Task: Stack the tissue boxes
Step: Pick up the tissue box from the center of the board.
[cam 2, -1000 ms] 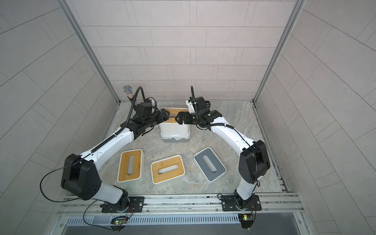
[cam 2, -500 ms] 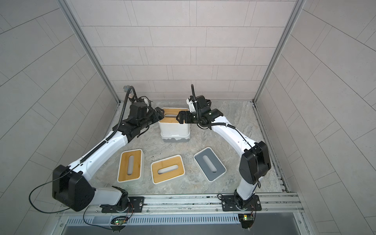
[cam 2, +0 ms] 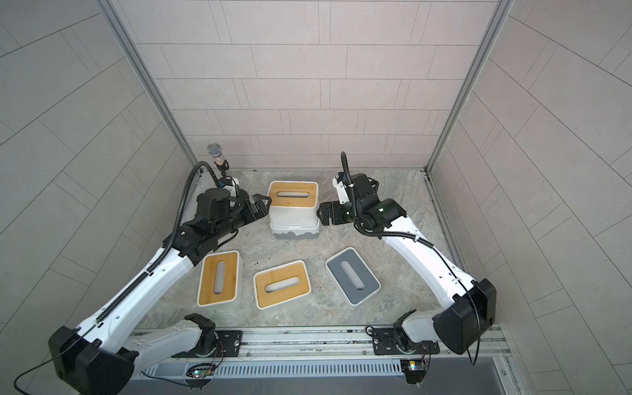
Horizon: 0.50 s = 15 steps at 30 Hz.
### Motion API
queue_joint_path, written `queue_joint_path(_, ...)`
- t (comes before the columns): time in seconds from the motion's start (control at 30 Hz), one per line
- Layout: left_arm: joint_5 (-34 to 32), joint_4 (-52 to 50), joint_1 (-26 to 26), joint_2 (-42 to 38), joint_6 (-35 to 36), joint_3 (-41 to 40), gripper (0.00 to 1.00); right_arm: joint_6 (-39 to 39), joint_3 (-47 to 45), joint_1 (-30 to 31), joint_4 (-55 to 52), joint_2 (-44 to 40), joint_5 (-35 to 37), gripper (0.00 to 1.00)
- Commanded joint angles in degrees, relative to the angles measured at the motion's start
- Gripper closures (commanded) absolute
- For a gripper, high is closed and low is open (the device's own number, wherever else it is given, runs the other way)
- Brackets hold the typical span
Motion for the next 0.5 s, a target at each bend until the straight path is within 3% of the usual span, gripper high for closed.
queue_joint_path(0.0,0.94,-2.02,-2.13,-3.36,-0.24,-2.95,0.0,-3.34,-1.18,2.55,-8.29,-2.72,5.31,0.01)
queue_joint_path(0.2,-0.63,-6.34,-5.83,-7.84,0.71,-4.82,0.0,-2.5,-6.74,9.07,-14.72,-8.77,13.84,0.0)
queue_joint_path(0.47,-3.5,-7.1,-13.14,-8.55,-0.6,-7.5,0.0,5.83,-16.23,18.42,-18.28,-12.49,19.41,0.02)
